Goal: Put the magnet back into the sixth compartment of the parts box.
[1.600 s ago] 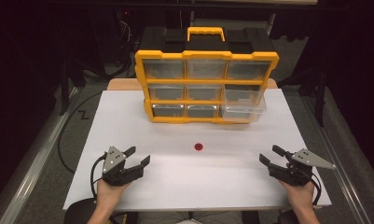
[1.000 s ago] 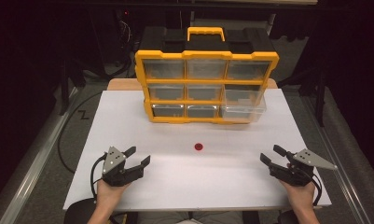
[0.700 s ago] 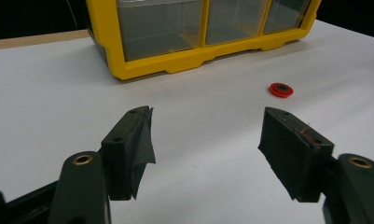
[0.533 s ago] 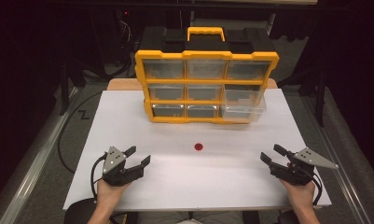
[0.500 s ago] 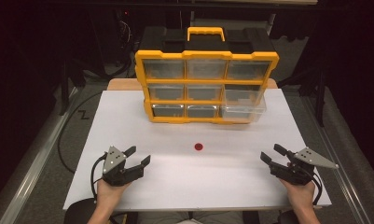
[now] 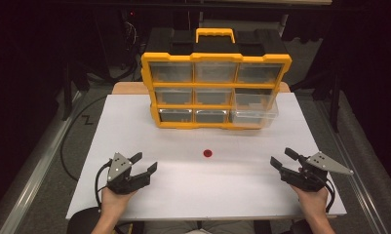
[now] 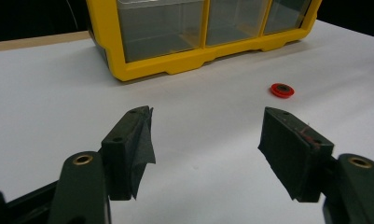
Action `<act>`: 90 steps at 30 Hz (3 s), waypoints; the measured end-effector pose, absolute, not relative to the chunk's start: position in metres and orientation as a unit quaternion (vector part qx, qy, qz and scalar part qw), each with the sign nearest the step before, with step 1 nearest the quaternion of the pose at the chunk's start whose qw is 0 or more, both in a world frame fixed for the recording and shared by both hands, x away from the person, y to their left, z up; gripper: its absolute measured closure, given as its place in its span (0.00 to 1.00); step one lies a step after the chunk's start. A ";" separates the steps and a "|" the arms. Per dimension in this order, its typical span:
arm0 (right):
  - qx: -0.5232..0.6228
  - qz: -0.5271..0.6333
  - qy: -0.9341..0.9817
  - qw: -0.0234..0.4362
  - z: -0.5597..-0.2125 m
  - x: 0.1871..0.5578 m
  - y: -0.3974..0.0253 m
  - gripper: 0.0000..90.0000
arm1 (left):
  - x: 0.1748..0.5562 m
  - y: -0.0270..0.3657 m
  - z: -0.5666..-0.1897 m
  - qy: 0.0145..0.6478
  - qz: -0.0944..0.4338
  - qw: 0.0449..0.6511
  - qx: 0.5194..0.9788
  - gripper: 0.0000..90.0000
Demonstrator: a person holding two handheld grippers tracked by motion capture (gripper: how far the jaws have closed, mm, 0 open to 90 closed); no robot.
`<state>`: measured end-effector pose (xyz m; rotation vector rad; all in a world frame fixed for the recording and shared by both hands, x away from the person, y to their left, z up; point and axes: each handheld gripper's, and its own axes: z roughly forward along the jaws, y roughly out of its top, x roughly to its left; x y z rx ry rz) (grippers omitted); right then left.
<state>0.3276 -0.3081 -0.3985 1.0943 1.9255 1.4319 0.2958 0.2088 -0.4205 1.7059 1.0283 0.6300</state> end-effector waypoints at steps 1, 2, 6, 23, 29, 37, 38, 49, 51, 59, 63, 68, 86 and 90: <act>0.404 0.523 0.708 0.249 -0.398 0.329 -0.307 0.37 | 0.296 0.209 -0.420 0.425 0.260 0.502 0.707 0.38; 0.404 0.523 0.708 0.249 -0.398 0.329 -0.307 0.37 | 0.296 0.209 -0.420 0.425 0.263 0.500 0.707 0.38; 0.400 0.524 0.710 0.250 -0.397 0.331 -0.303 0.37 | 0.296 0.209 -0.421 0.424 0.262 0.502 0.706 0.38; 0.386 0.525 0.717 0.247 -0.392 0.337 -0.291 0.37 | 0.298 0.208 -0.421 0.424 0.265 0.501 0.706 0.38; 0.376 0.525 0.722 0.246 -0.391 0.340 -0.283 0.38 | 0.297 0.208 -0.421 0.423 0.265 0.501 0.707 0.38; 0.373 0.525 0.726 0.241 -0.389 0.344 -0.274 0.39 | 0.297 0.208 -0.421 0.423 0.265 0.501 0.707 0.37; 0.372 0.525 0.727 0.240 -0.389 0.344 -0.273 0.39 | 0.297 0.208 -0.421 0.423 0.265 0.501 0.707 0.37; 0.366 0.522 0.735 0.231 -0.389 0.347 -0.263 0.39 | 0.297 0.208 -0.420 0.422 0.266 0.503 0.706 0.37; 0.365 0.520 0.737 0.230 -0.389 0.348 -0.261 0.40 | 0.297 0.208 -0.420 0.422 0.266 0.503 0.706 0.37; 0.360 0.518 0.743 0.224 -0.388 0.351 -0.254 0.41 | 0.296 0.209 -0.420 0.422 0.266 0.503 0.706 0.37; 0.359 0.515 0.747 0.220 -0.388 0.353 -0.250 0.41 | 0.296 0.209 -0.420 0.422 0.265 0.504 0.705 0.37; 0.357 0.513 0.751 0.212 -0.388 0.354 -0.246 0.41 | 0.296 0.209 -0.420 0.422 0.265 0.503 0.706 0.37; 0.346 0.511 0.762 0.198 -0.382 0.365 -0.225 0.42 | 0.296 0.208 -0.420 0.423 0.265 0.505 0.704 0.37; 0.342 0.510 0.765 0.195 -0.382 0.367 -0.220 0.42 | 0.296 0.208 -0.420 0.422 0.265 0.505 0.704 0.37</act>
